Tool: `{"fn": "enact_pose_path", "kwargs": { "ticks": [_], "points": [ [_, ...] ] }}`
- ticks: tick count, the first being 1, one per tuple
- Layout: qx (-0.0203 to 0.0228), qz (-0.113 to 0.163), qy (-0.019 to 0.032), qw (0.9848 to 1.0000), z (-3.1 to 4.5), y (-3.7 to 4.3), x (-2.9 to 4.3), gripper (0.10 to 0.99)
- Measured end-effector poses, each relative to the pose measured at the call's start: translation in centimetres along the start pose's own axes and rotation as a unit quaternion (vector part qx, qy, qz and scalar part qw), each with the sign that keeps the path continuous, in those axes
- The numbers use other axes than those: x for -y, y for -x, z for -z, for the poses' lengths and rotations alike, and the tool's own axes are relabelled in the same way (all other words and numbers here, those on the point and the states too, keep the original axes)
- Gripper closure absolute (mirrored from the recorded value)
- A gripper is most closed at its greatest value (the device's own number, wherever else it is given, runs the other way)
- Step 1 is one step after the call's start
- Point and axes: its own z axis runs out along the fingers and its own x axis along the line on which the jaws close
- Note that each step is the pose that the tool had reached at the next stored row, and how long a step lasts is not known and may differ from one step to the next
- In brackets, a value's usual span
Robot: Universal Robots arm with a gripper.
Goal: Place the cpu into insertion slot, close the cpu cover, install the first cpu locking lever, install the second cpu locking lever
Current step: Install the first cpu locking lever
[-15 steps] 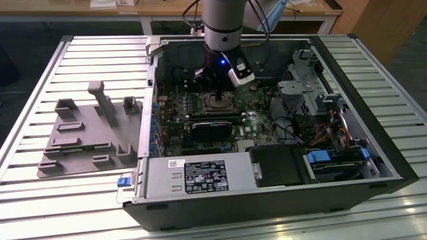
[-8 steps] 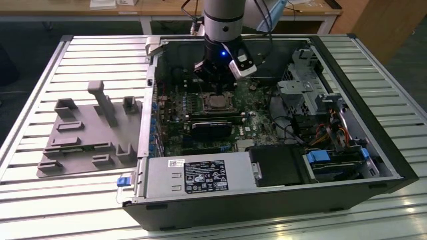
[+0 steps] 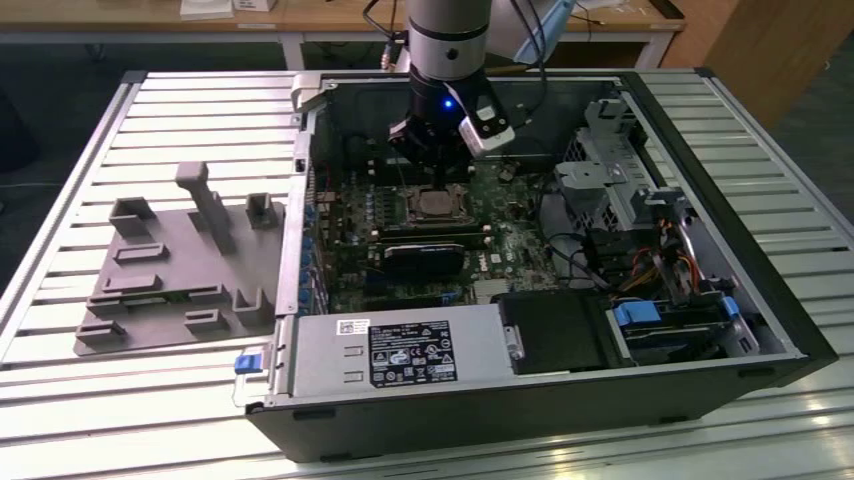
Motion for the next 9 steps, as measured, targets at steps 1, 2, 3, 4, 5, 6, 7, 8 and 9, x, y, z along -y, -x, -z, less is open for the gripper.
{"fn": "enact_pose_path", "kwargs": {
  "ticks": [1, 2, 3, 4, 5, 6, 7, 8, 9],
  "points": [
    [0.0000, 0.000, 0.0000, 1.0000, 0.00, 0.00, 0.00, 0.984],
    [0.0000, 0.000, 0.0000, 1.0000, 0.00, 0.00, 0.00, 0.984],
    [0.0000, 0.000, 0.0000, 1.0000, 0.00, 0.00, 0.00, 0.984],
    [0.0000, 0.000, -0.0001, 1.0000, 0.00, -0.04, 0.00, 0.984],
    [0.0000, 0.000, -0.0001, 1.0000, 0.01, -0.10, 0.00, 0.984],
    [0.0000, 0.000, -0.0001, 1.0000, 0.01, -0.18, 0.01, 0.984],
    [0.0000, 0.000, 0.0000, 1.0000, 0.01, -0.26, 0.01, 0.984],
    [0.0000, 0.000, 0.0000, 1.0000, 0.01, -0.34, 0.02, 0.984],
    [0.0000, 0.000, 0.0000, 1.0000, 0.02, -0.44, 0.03, 0.984]
  ]
}}
